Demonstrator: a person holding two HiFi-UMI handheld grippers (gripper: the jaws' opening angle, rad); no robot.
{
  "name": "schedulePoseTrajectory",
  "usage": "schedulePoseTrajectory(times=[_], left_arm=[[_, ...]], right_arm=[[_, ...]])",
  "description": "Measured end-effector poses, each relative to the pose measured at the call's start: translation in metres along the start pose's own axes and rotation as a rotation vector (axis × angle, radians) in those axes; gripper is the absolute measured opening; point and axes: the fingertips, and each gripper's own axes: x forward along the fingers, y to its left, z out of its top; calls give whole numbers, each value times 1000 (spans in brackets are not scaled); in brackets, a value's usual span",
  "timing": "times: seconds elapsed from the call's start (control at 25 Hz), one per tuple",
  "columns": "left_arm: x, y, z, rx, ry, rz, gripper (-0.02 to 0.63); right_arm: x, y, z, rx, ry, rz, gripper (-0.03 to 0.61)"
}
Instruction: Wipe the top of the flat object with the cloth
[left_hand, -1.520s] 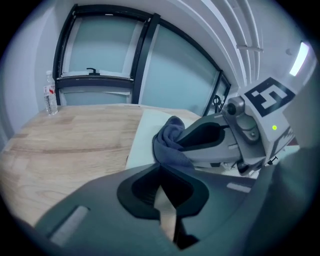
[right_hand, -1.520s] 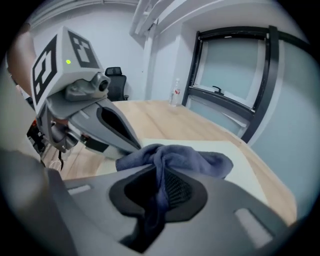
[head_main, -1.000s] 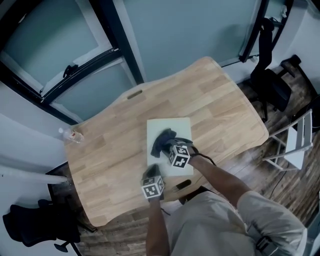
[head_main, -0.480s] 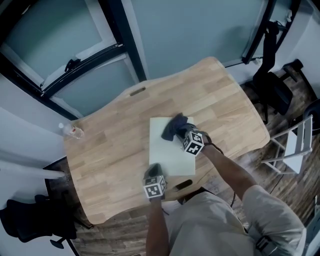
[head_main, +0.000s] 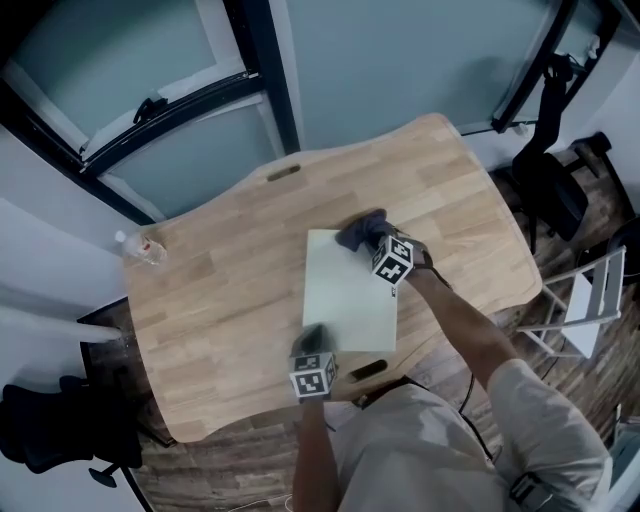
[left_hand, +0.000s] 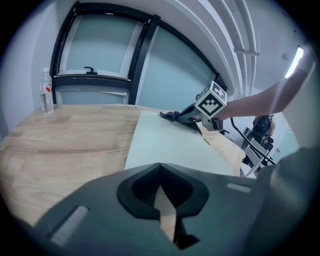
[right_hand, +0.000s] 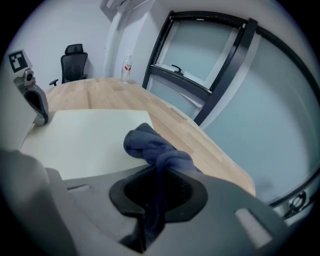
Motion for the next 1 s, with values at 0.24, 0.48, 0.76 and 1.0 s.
schedulePoseTrajectory(times=[0.24, 0.48, 0.76, 1.0], left_arm=[[1, 0, 0, -7, 0, -3, 8], [2, 6, -1, -9, -1, 0, 8], [2, 7, -1, -2, -12, 13, 8], [1, 6, -1, 8, -11, 22, 8]], right_arm=[[16, 4, 32, -26, -18, 6, 44], [31, 28, 71, -46, -52, 28, 44], [34, 80, 112, -100, -90, 110, 42], [19, 131, 127, -164, -153, 218, 41]])
